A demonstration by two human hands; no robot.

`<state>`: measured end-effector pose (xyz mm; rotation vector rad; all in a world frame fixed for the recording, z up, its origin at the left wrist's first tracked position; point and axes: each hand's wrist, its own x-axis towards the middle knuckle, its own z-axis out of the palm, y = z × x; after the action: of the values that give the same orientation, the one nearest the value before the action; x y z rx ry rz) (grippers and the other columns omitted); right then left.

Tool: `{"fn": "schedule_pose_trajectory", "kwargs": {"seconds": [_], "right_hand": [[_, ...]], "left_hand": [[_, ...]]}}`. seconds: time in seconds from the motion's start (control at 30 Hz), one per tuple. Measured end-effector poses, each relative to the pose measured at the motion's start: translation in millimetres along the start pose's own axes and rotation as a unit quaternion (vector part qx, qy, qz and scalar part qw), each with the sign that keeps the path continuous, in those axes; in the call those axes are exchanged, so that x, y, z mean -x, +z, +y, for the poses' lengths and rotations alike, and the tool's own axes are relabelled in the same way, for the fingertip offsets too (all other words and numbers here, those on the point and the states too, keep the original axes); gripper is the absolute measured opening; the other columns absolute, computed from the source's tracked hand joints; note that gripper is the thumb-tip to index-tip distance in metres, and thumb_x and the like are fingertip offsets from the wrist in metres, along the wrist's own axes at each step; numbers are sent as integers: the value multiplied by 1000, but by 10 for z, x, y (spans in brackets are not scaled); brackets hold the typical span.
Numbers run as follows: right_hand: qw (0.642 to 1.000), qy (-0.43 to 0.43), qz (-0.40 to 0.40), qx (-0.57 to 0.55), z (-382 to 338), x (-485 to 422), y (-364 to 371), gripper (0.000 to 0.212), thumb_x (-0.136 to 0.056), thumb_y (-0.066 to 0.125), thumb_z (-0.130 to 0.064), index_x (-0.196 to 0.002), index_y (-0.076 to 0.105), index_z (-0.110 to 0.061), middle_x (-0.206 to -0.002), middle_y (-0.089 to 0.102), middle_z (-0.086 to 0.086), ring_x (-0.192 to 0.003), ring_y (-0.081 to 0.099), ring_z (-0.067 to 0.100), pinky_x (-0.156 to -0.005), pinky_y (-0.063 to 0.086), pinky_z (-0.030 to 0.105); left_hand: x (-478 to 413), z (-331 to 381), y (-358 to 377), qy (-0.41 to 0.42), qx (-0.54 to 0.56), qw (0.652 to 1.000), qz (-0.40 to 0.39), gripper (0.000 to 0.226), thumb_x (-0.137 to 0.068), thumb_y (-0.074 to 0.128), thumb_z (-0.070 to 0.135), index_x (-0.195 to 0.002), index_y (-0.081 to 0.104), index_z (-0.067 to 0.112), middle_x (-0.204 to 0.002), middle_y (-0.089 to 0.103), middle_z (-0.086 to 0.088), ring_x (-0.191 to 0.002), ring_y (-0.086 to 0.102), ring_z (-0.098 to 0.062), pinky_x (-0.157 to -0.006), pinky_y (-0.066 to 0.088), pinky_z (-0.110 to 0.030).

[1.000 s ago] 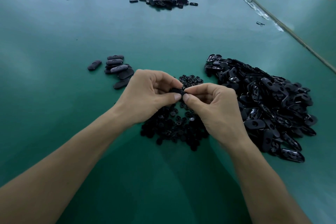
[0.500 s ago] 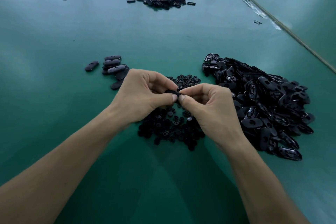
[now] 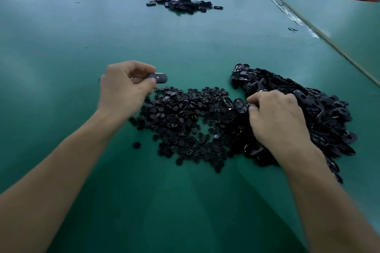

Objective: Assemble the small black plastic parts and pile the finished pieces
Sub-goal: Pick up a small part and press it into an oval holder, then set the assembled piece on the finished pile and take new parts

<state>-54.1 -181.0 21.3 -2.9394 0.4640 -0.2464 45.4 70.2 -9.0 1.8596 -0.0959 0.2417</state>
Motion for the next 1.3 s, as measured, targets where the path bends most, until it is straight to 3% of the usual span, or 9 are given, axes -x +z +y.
{"fn": "schedule_pose_trajectory", "kwargs": {"seconds": [0.13,0.3,0.43,0.57,0.67,0.73,0.83,1.07,1.3], "right_hand": [[1000,9,-11,25,33,-15,-16,29,-98,56,-23,-125,68,-19,-120,66,13,-115,52,37,-95,45,43],[999,33,-3,-38,50,-23,34,32,-92,64,-23,-123,69,-17,-118,67,14,-114,56,35,-100,47,44],[994,47,4,-94,66,-45,50,39,-85,75,-20,-123,69,-14,-114,70,11,-115,59,30,-103,46,41],[987,54,51,-143,93,-34,67,37,-86,74,-12,-122,70,-18,-97,69,1,-93,56,17,-88,45,29],[979,40,85,-180,58,-6,55,27,-88,74,-15,-114,73,-20,-89,67,-3,-88,60,15,-85,44,26],[970,10,105,-220,-18,15,22,18,-89,75,-20,-107,76,-21,-85,69,-6,-87,66,15,-87,49,25],[938,-28,73,-338,-175,35,23,20,-92,72,-18,-110,76,-23,-83,69,-14,-75,69,3,-80,56,22],[853,-65,-43,-517,-416,84,228,33,-89,71,-4,-113,72,-27,-89,76,-3,-81,74,9,-86,58,32],[818,-8,-41,-574,-334,165,306,7,-88,76,-18,-89,72,-23,-77,76,-1,-70,73,13,-48,50,22]], "left_hand": [[-99,-138,-112,-10,-47,997,52,29,-82,76,5,-79,70,33,-81,75,2,-65,72,-6,-66,59,-23],[-122,-225,-159,-12,-116,992,58,22,-82,80,16,-81,69,35,-79,70,13,-71,67,0,-82,57,-26],[-95,-236,-153,12,-179,981,74,20,-82,80,19,-100,76,26,-69,61,16,-55,56,8,-77,51,-21],[-77,-230,-150,35,-245,965,91,28,-85,76,22,-113,75,22,-103,65,-9,-69,58,-8,-88,39,-17],[-50,-161,-94,44,-206,974,85,15,-86,75,22,-101,73,26,-108,64,-4,-78,60,-16,-88,45,-12],[-25,-89,-33,44,-131,989,53,6,-87,75,21,-88,73,27,-94,71,7,-71,63,-11,-82,57,-26],[83,72,78,61,-66,995,-41,10,-85,78,23,-83,73,31,-70,69,18,-59,58,-1,-62,49,-14],[350,279,302,21,76,976,-205,12,-86,76,7,-91,73,18,-81,76,-4,-73,70,-15,-70,60,-28],[387,266,325,-10,107,965,-237,10,-85,76,6,-94,73,10,-73,75,-5,-64,71,-12,-60,57,-21]]}}
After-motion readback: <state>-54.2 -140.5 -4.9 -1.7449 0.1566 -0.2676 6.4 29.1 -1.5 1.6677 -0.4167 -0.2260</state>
